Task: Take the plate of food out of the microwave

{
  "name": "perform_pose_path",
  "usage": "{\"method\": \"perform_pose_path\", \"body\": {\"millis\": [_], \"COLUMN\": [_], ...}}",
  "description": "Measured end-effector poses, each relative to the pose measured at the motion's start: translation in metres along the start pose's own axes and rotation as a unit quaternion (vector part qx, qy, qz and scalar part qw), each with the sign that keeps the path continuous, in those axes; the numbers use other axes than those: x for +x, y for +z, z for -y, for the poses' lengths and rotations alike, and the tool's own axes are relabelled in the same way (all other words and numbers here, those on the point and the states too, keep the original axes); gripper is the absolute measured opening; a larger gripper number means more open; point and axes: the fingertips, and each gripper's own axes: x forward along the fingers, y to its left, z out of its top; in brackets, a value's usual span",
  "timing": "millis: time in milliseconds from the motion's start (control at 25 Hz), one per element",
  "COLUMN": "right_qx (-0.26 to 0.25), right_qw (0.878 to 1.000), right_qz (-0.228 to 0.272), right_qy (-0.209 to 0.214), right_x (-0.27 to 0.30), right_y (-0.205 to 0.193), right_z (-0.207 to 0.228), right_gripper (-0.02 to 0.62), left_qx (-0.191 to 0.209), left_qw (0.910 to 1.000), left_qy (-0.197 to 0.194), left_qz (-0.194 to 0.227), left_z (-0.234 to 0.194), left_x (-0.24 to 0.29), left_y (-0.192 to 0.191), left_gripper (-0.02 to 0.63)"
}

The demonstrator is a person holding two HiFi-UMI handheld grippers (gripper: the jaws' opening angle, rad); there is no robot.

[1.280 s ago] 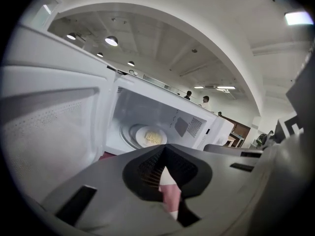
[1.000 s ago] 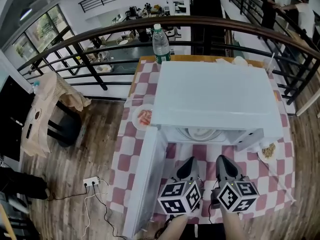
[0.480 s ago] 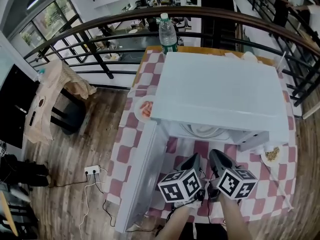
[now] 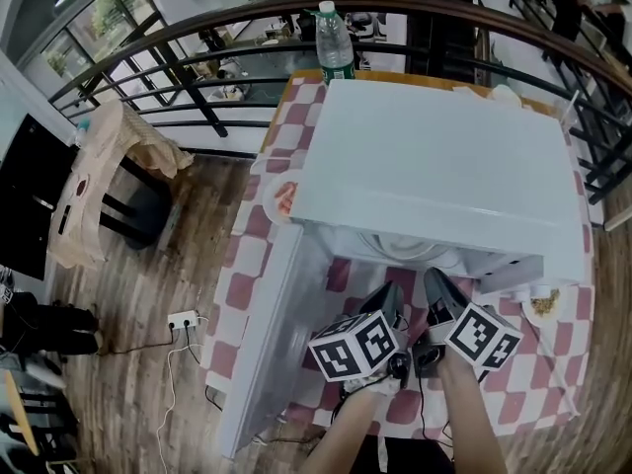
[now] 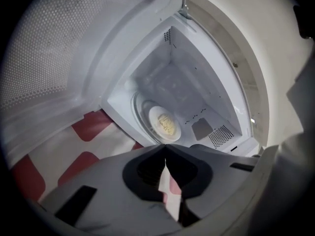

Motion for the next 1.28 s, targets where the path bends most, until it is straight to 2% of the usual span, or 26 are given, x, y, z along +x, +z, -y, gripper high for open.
{"method": "perform_pose_path", "body": {"millis": [160,280,440,520,600,880,1120,1280], "right_qx": [0.005,0.013,0.021,0.021,0.022,0.029,0.028,0.030], "right_qw": [1.000,1.000,1.000,1.000,1.000,0.999,0.997,0.996], "right_qz": [0.002,0.000,-0.007,-0.010,-0.014,-0.024,-0.028,-0.029], "right_qy": [0.001,0.004,0.003,-0.005,-0.012,-0.022,-0.062,-0.074], "right_x": [0.006,0.010,0.015,0.019,0.023,0.036,0.042,0.046], "right_y": [0.005,0.006,0.006,0.006,0.007,0.009,0.009,0.010], "right_z": [0.002,0.004,0.008,0.012,0.015,0.014,0.023,0.026], "right_gripper": [0.048,0.099,0.118,0.118,0.150,0.150,0.150,0.150], "left_qx": [-0.006,-0.007,-0.011,-0.009,-0.006,-0.011,-0.011,-0.013], "left_qw": [1.0000,0.9999,0.9999,0.9999,0.9999,0.9998,0.9996,0.9997], "left_qy": [0.006,0.007,0.002,0.007,0.012,0.019,0.024,0.021], "left_qz": [0.003,0.005,-0.002,0.000,0.000,-0.005,-0.002,0.001], "left_z": [-0.001,-0.001,-0.001,-0.005,-0.008,-0.013,-0.016,-0.018], "left_x": [0.008,0.012,0.017,0.018,0.019,0.016,0.013,0.014], "left_y": [0.004,0.006,0.004,0.005,0.005,0.000,0.001,0.004], "left_gripper": [0.011,0.031,0.094,0.097,0.097,0.097,0.097,0.097]}}
